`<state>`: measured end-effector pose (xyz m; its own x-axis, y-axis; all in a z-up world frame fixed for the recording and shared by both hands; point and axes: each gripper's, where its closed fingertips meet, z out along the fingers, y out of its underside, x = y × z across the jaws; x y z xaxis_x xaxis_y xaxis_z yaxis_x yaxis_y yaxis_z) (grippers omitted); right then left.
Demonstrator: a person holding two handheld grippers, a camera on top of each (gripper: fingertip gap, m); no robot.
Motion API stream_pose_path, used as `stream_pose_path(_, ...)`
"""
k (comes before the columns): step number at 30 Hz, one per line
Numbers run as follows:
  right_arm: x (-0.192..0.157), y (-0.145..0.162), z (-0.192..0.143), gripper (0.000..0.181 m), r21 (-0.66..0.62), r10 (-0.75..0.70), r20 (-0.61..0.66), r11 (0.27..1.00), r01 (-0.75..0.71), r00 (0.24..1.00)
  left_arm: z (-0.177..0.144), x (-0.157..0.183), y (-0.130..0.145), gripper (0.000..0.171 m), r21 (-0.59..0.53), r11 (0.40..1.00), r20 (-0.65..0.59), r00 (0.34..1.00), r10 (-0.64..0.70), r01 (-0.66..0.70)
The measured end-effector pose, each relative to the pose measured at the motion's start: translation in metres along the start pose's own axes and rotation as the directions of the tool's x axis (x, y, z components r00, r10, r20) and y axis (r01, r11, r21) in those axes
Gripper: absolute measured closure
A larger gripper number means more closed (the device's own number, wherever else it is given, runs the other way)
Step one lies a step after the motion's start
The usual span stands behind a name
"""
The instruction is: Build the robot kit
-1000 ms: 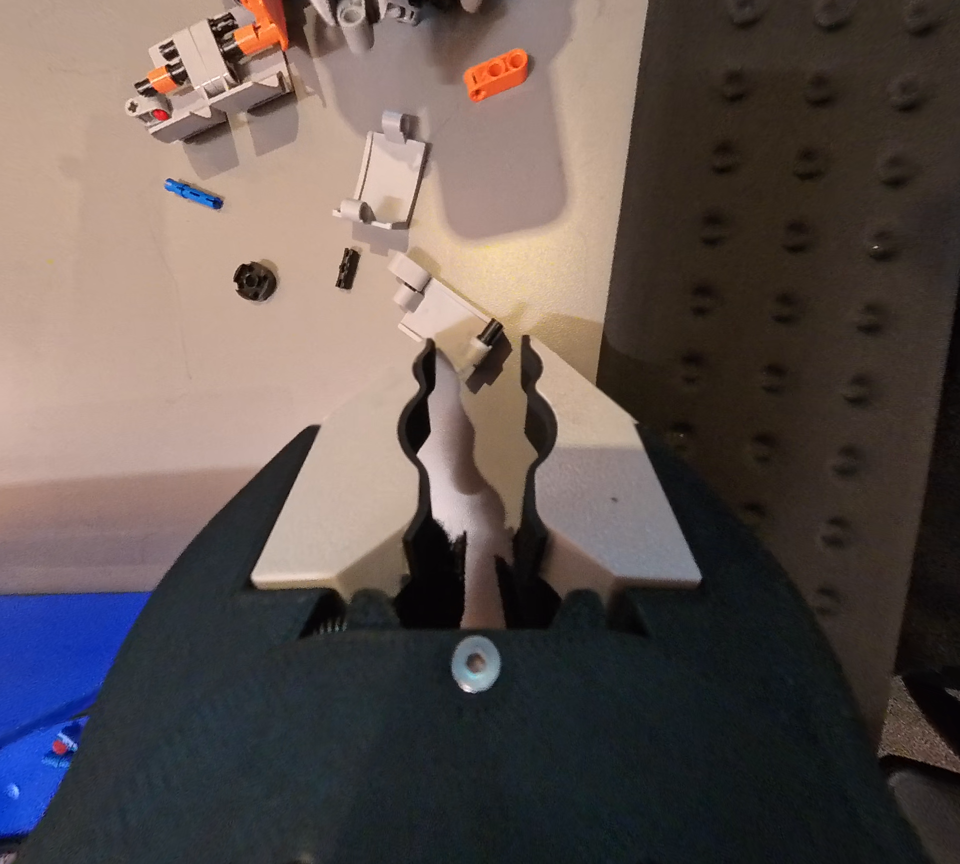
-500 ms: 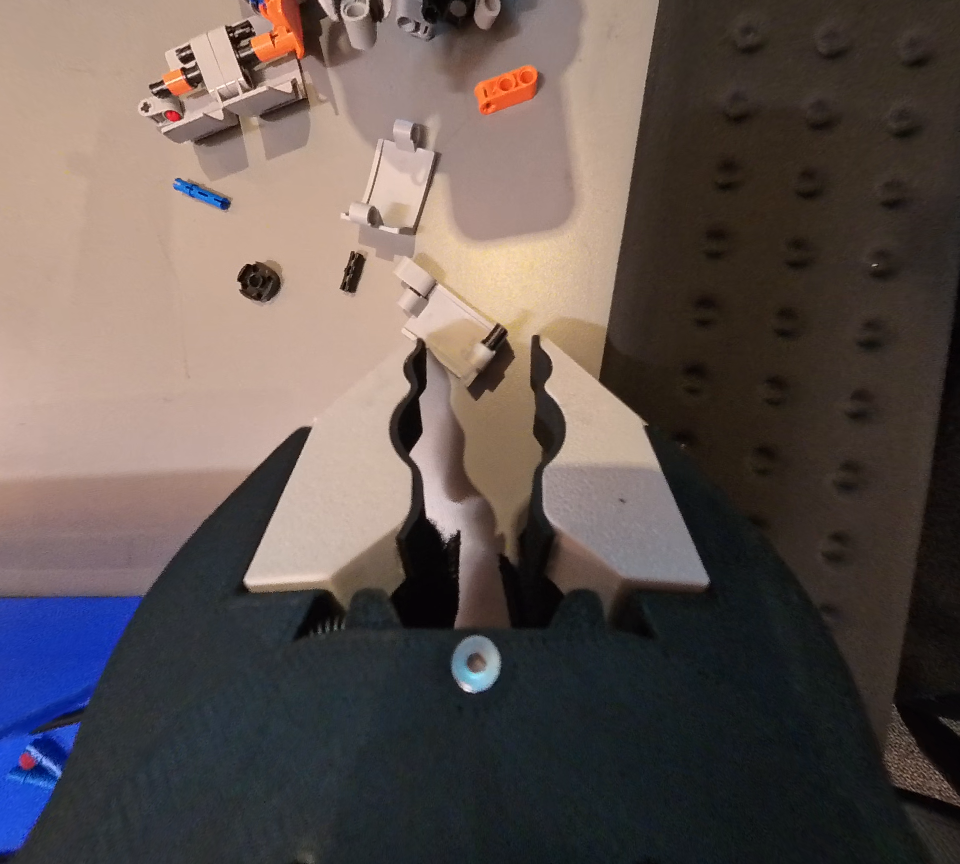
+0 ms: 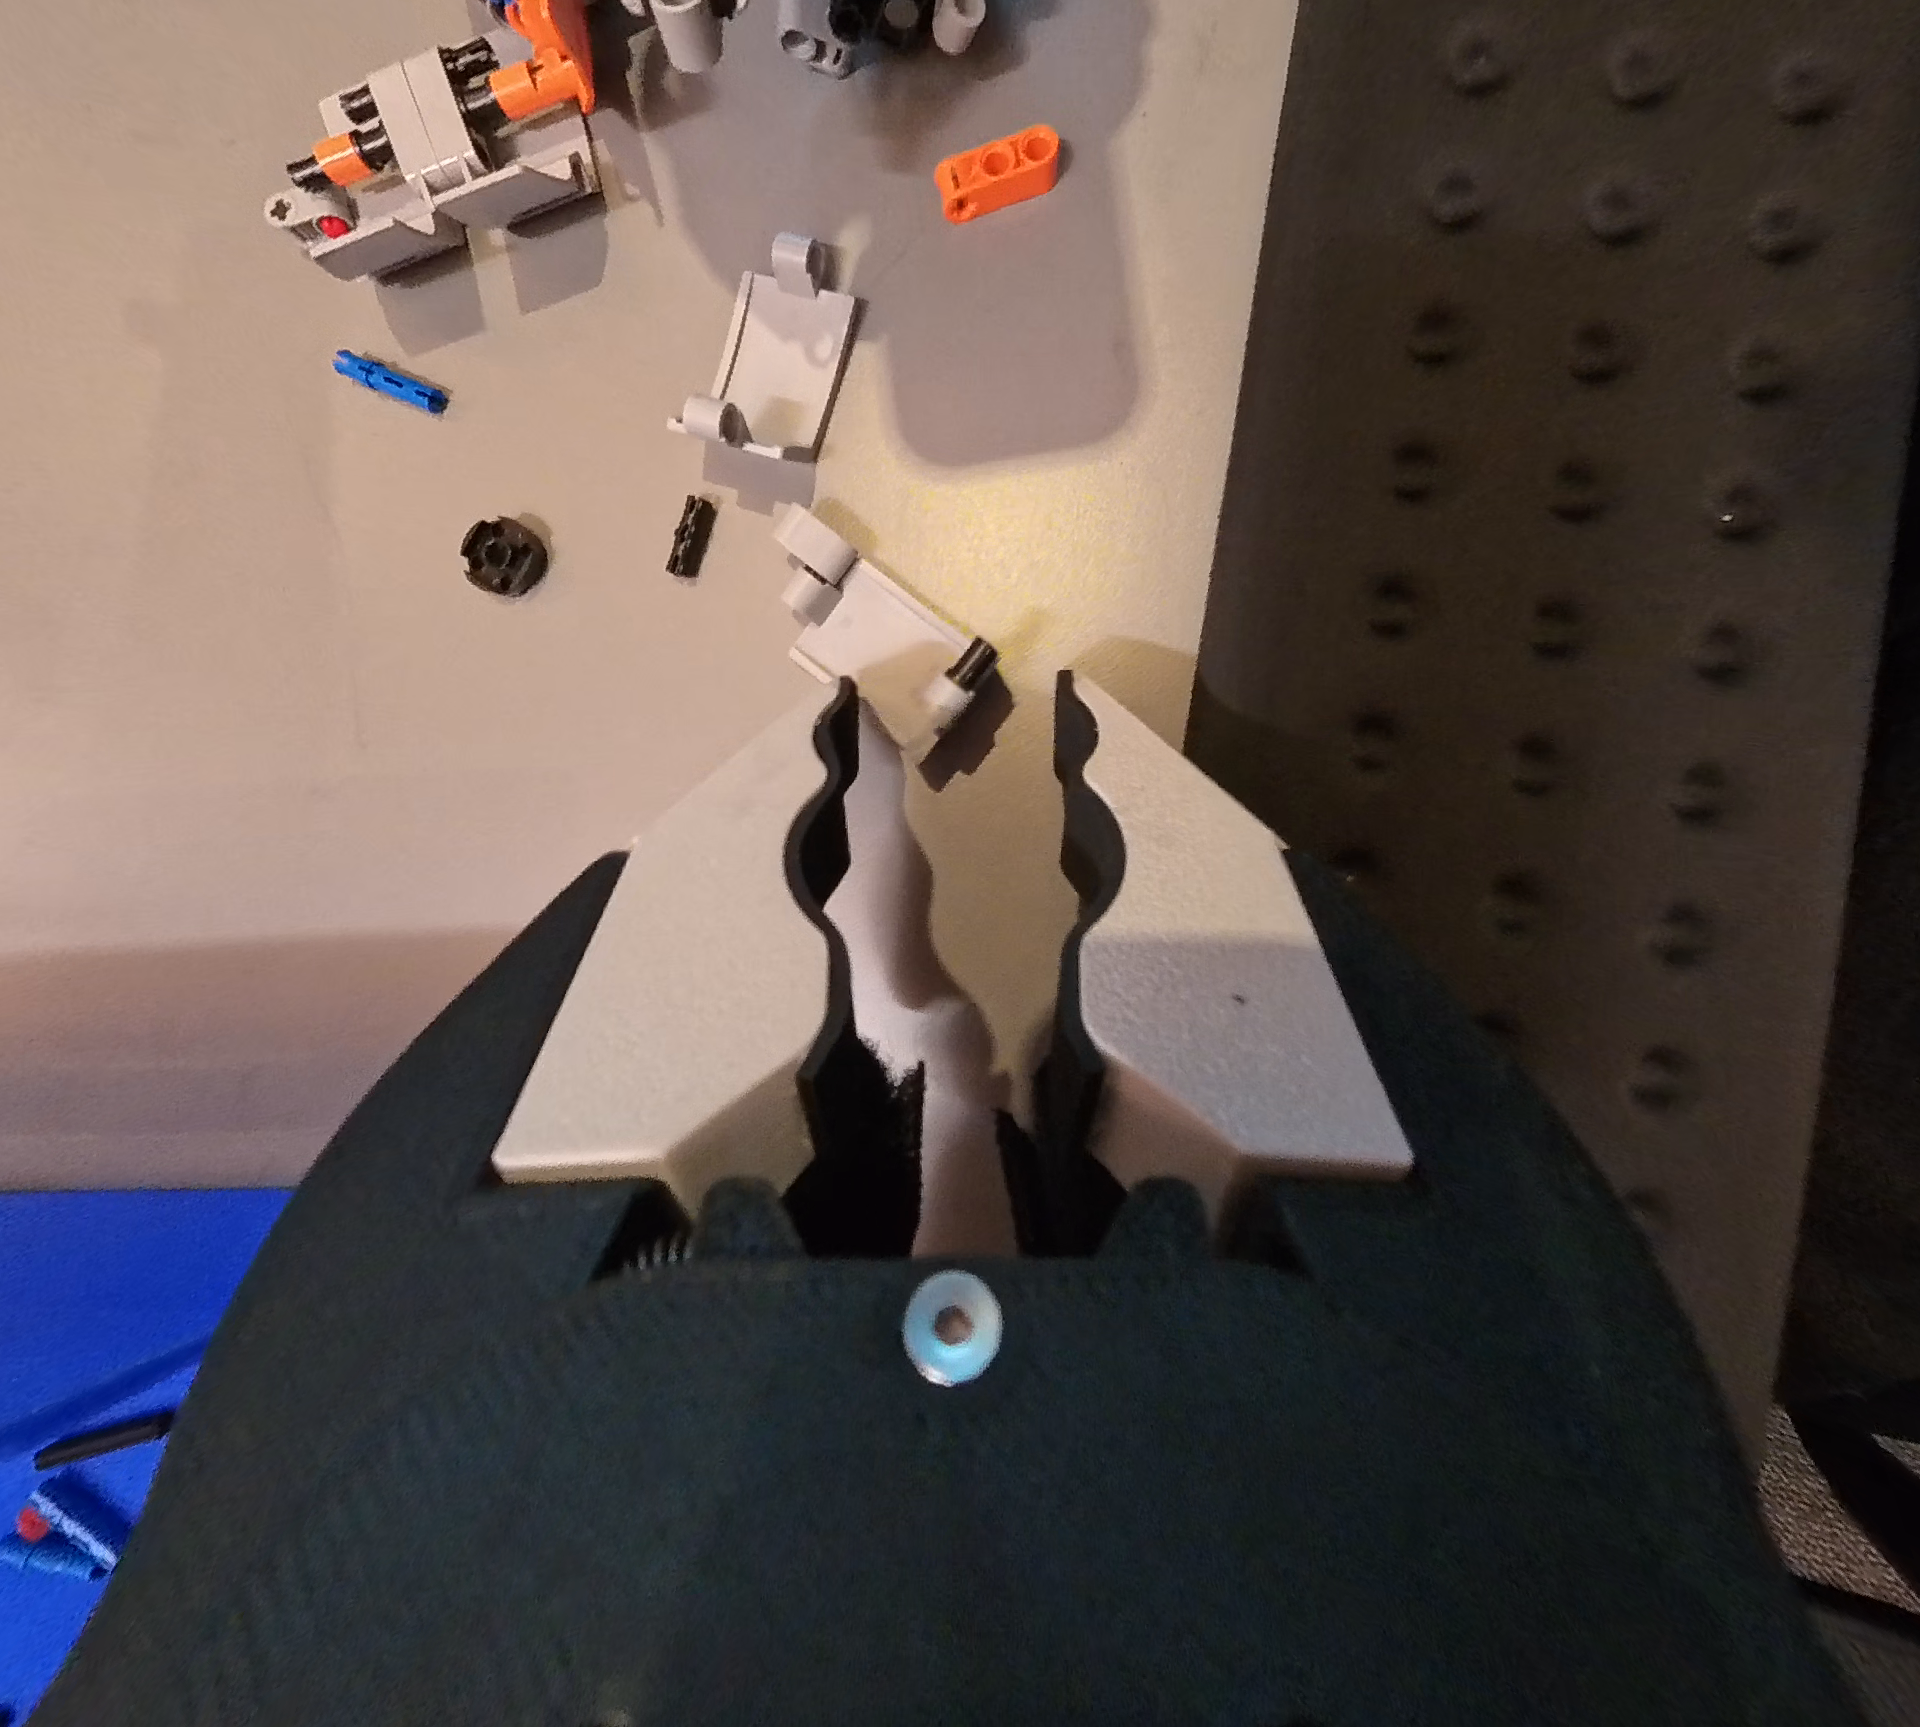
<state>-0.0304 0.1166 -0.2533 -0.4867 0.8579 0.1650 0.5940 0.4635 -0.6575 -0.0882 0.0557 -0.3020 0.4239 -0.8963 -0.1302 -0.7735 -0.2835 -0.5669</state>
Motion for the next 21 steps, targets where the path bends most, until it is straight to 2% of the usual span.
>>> stream_pose_path(21, 0.0006, -0.0034, -0.0023, 0.176, 0.014, -0.005, -0.01, 1.0, 0.005, 1.0, -0.0005, 0.0043, -0.0001, 0.138, 0.006, 1.0, -0.004, 1.0, 0.008, -0.008)
